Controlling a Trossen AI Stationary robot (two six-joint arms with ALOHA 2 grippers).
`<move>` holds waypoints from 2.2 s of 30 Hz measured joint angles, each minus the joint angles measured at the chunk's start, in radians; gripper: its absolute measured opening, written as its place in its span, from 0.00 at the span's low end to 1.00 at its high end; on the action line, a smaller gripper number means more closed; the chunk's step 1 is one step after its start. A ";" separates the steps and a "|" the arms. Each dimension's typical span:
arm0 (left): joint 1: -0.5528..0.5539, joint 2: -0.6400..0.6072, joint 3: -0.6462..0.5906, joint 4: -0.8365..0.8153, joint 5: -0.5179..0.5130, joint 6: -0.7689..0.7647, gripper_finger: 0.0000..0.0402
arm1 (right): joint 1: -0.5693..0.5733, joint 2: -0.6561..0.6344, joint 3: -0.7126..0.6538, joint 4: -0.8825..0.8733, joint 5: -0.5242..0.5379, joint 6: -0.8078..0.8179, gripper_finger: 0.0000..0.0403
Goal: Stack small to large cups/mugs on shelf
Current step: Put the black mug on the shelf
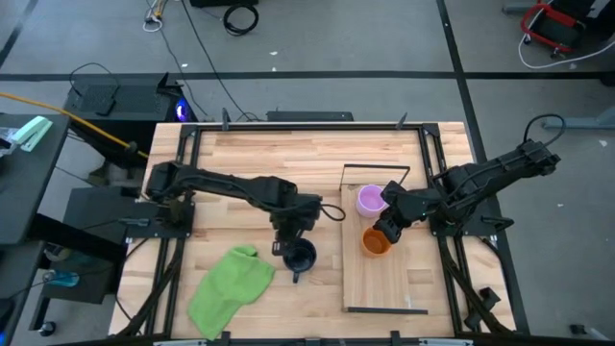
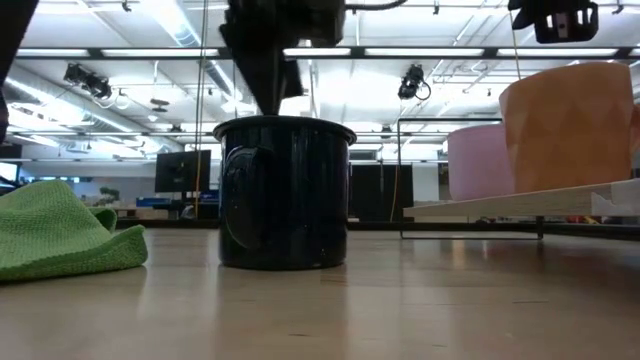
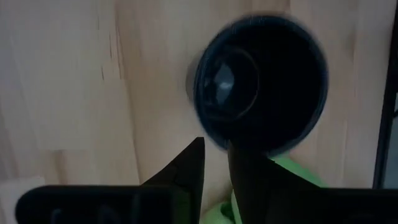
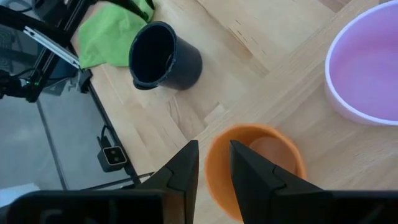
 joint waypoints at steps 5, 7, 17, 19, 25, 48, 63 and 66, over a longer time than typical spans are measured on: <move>-0.008 0.022 0.060 0.013 -0.001 0.028 0.18 | 0.000 0.000 0.000 0.001 0.000 0.000 0.24; -0.009 0.020 0.061 0.023 -0.008 0.026 0.18 | 0.000 0.000 0.000 0.003 0.000 -0.002 0.24; -0.009 0.078 0.058 0.021 -0.023 -0.029 0.21 | 0.000 0.000 0.000 0.005 0.000 -0.011 0.24; -0.009 0.095 0.059 0.023 -0.023 -0.030 0.20 | 0.000 -0.001 0.000 0.005 0.000 -0.011 0.24; -0.011 0.103 0.059 0.025 -0.027 -0.048 0.18 | 0.003 -0.002 0.000 0.005 0.000 -0.011 0.24; -0.005 0.133 0.058 0.054 -0.028 -0.058 0.18 | 0.003 -0.001 0.000 0.006 0.000 -0.030 0.24; -0.002 0.165 0.058 0.052 -0.031 -0.099 0.12 | 0.003 -0.002 0.000 0.006 0.000 -0.036 0.24; -0.002 0.165 0.058 0.051 -0.028 -0.118 0.09 | 0.003 -0.002 0.000 0.006 0.000 -0.037 0.24</move>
